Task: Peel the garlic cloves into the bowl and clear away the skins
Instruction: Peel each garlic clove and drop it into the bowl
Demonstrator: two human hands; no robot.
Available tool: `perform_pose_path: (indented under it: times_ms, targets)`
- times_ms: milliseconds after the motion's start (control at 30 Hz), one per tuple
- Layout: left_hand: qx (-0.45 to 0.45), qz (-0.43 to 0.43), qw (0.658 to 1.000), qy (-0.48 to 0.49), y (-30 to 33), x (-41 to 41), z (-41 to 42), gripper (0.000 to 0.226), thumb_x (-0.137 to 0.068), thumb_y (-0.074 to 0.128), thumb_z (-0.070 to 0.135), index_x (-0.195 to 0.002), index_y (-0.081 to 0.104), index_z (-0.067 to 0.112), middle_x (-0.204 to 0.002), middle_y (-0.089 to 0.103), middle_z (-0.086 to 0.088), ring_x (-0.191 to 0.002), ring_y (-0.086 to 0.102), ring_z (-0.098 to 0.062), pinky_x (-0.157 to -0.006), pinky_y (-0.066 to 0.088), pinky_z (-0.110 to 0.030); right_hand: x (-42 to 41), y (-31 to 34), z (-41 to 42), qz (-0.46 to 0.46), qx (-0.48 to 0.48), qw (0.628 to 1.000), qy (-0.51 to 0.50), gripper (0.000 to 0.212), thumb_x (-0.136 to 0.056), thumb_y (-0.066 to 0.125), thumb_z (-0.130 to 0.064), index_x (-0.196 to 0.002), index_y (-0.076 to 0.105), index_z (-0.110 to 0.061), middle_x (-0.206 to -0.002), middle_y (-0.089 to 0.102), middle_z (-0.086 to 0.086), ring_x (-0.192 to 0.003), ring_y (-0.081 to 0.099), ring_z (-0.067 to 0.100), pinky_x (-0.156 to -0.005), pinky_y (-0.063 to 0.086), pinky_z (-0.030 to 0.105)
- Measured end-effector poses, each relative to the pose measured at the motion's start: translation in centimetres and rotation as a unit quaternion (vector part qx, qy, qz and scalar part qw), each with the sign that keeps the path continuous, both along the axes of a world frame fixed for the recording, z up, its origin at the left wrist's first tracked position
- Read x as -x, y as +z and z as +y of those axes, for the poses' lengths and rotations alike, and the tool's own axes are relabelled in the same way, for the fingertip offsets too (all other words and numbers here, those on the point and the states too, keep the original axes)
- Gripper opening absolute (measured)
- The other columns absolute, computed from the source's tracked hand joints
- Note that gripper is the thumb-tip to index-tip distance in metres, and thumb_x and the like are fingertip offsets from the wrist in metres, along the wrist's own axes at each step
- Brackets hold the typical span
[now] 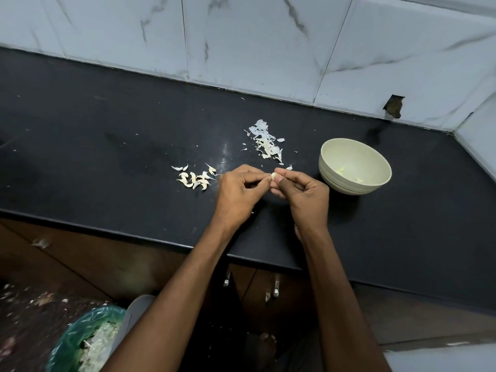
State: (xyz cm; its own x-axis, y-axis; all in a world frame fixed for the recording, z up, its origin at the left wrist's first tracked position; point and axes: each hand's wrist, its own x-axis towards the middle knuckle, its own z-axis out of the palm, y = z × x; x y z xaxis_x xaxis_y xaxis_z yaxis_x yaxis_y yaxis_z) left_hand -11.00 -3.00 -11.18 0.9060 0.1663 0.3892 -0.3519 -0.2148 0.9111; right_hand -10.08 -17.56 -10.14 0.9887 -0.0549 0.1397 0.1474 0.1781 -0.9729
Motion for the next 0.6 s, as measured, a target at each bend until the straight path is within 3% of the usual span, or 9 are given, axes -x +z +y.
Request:
perform_pose_path:
  times_ms: [267,433,600]
  targets:
    - [0.019,0.019,1.000,0.003,0.43,0.33,-0.08,0.010,-0.089,0.080,0.012,-0.097,0.085,0.015,-0.088,0.074,0.002,-0.083,0.068,-0.006,-0.075,0.051,-0.019,-0.10,-0.18,0.07,0.003,0.008,1.000,0.007,0.016,-0.092,0.075,0.000,-0.108,0.076,-0.001,-0.090,0.080,0.012,-0.085,0.077,0.019,-0.078,0.062,0.025]
    - [0.021,0.023,0.999,0.021,0.48,0.30,-0.08,0.011,-0.086,0.081,0.013,-0.091,0.085,0.022,-0.084,0.074,0.003,-0.081,0.069,-0.010,-0.073,0.053,-0.023,-0.03,-0.14,0.02,0.005,0.008,1.000,0.014,0.018,-0.091,0.075,0.000,-0.109,0.076,0.003,-0.091,0.080,0.013,-0.084,0.077,0.017,-0.074,0.061,0.023]
    - [0.023,0.025,0.999,0.023,0.65,0.51,-0.18,0.007,-0.085,0.081,0.011,-0.086,0.085,0.017,-0.081,0.075,0.003,-0.078,0.070,-0.011,-0.071,0.054,-0.026,-0.35,-0.44,-0.20,-0.015,0.031,0.999,0.007,0.016,-0.091,0.075,0.001,-0.107,0.077,0.000,-0.089,0.080,0.011,-0.083,0.075,0.017,-0.079,0.061,0.026]
